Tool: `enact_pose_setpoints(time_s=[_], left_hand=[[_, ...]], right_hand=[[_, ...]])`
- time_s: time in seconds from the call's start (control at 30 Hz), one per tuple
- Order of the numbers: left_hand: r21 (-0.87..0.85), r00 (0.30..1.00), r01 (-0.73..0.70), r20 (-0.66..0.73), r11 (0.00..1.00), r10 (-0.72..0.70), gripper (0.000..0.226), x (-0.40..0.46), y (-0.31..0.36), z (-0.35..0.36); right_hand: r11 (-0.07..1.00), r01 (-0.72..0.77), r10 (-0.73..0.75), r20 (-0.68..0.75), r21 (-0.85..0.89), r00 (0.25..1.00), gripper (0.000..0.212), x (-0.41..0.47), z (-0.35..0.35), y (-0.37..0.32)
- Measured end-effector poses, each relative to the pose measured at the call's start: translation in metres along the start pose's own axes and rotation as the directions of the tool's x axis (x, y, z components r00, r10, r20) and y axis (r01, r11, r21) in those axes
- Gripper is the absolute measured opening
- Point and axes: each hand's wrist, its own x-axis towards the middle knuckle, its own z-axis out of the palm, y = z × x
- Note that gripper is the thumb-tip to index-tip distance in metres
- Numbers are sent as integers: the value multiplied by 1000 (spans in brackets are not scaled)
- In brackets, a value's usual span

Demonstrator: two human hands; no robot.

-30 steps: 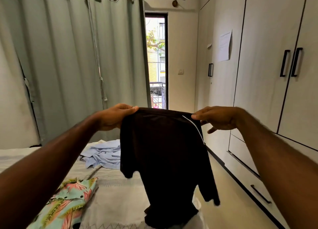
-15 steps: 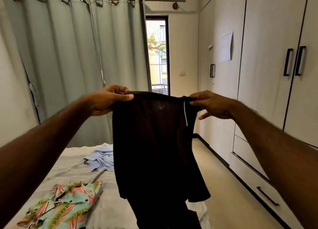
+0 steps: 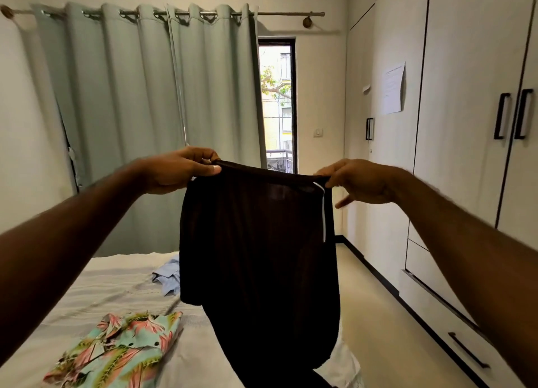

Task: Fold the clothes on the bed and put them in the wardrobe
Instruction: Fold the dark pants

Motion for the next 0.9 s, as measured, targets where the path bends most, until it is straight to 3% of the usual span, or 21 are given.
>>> enact_pose_setpoints(time_s=[0.13, 0.17, 0.2, 0.27, 0.33, 0.37, 0.47, 0.6, 0.67, 0.73, 0.77, 0.83, 0.87, 0.9], left_hand=[[-148, 998, 52, -29, 988, -57, 20, 2, 3, 10], [-209, 998, 55, -22, 976, -61, 22, 2, 2, 11], [-246, 998, 47, -21, 968, -54, 25, 2, 2, 11], [-245, 999, 3, -50, 969, -16, 24, 3, 2, 10], [-169, 996, -22, -91, 985, 6, 22, 5, 4, 8], [-125, 995, -21, -97, 992, 9, 28, 5, 5, 8], [3, 994, -2, -112, 1000, 2, 41, 6, 12, 11], [120, 961, -2, -273, 993, 35, 30, 2, 14, 6], [168, 946, 49, -325, 985, 9, 30, 0, 10, 0], [229, 923, 120, -385, 966, -23, 15, -1, 7, 2], [294, 892, 157, -452, 943, -7, 8, 0, 6, 7], [494, 752, 301, -649, 816, 116, 4, 3, 2, 20], [526, 664, 369, -726, 766, 179, 6, 6, -1, 27], [475, 581, 382, -790, 793, 193, 8, 8, -3, 35]], right_hand=[[877, 136, -154, 1, 462, 988, 27, -4, -4, -10], [848, 143, -175, 16, 511, 984, 33, -7, -4, -14], [875, 126, -158, 30, 467, 987, 42, -7, -6, -19], [999, 16, -16, 11, 44, 1000, 54, -6, -10, -24], [898, -220, 190, -115, -380, 975, 57, -5, -12, -27], [842, -289, 240, -163, -456, 957, 50, -5, -13, -27], [923, -217, 153, -214, -319, 965, 18, -5, -14, -24], [999, 37, -50, -405, -39, 913, 27, -4, -15, -17], [987, 39, -115, -513, -156, 851, 31, 2, -11, -12], [880, -109, -235, -622, -463, 747, 22, 9, 0, -10], [790, -225, -285, -666, -571, 689, 21, 12, 7, -10], [625, -439, -352, -735, -646, 580, 25, 13, 24, -11], [589, -503, -362, -763, -633, 535, 28, 13, 32, -13], [595, -545, -334, -799, -590, 500, 30, 13, 38, -15]])
